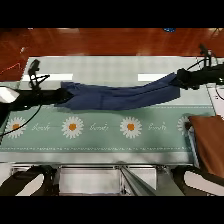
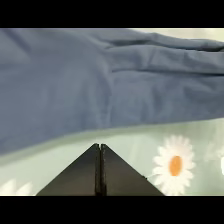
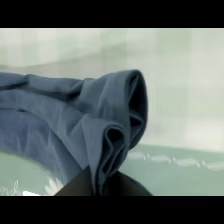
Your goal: Fold the shirts.
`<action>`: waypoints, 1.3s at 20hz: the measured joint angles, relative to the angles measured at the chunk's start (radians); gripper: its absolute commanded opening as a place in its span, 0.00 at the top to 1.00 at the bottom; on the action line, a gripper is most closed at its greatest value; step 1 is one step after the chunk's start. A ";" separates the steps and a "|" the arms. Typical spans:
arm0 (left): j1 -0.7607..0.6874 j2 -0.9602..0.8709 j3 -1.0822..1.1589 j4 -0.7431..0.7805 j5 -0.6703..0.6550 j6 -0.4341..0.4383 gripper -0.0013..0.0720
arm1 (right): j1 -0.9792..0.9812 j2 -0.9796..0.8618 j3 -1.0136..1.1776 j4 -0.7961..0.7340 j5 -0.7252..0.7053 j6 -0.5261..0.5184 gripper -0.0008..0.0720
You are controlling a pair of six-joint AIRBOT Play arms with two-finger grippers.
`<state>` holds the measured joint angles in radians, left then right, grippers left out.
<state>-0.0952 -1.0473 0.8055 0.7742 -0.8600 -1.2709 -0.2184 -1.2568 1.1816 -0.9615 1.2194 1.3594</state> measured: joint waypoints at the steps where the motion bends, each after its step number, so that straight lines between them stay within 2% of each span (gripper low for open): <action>1: -0.049 -0.051 0.040 -0.007 0.011 0.000 0.96 | -0.001 0.073 -0.036 -0.015 0.012 0.004 0.96; 4: -0.220 -0.261 0.218 -0.016 0.024 -0.005 0.96 | -0.003 0.261 -0.127 -0.031 0.047 0.023 0.96; 8: -0.435 -0.573 0.507 -0.020 -0.014 -0.084 0.96 | -0.004 0.428 -0.193 -0.037 0.096 0.056 0.96; 12: -0.605 -0.817 0.747 -0.022 -0.114 -0.185 0.96 | -0.004 0.500 -0.211 -0.039 0.126 0.079 0.96; 16: -0.722 -0.946 0.878 -0.024 -0.188 -0.252 0.96 | -0.004 0.521 -0.216 -0.030 0.135 0.090 0.95; 18: -0.733 -0.972 0.914 -0.026 -0.214 -0.271 0.96 | -0.004 0.525 -0.217 -0.026 0.136 0.097 0.95; 21: -0.671 -0.954 0.945 -0.011 -0.251 -0.282 0.96 | 0.008 0.527 -0.217 -0.019 0.134 0.111 0.95; 26: -0.478 -0.734 0.936 0.186 -0.308 -0.285 0.96 | 0.142 0.505 -0.217 -0.009 0.049 0.180 0.95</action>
<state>-0.5732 -1.7817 1.7412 0.9600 -1.1683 -1.5562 -0.0765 -0.7513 0.9646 -0.9703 1.2686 1.5391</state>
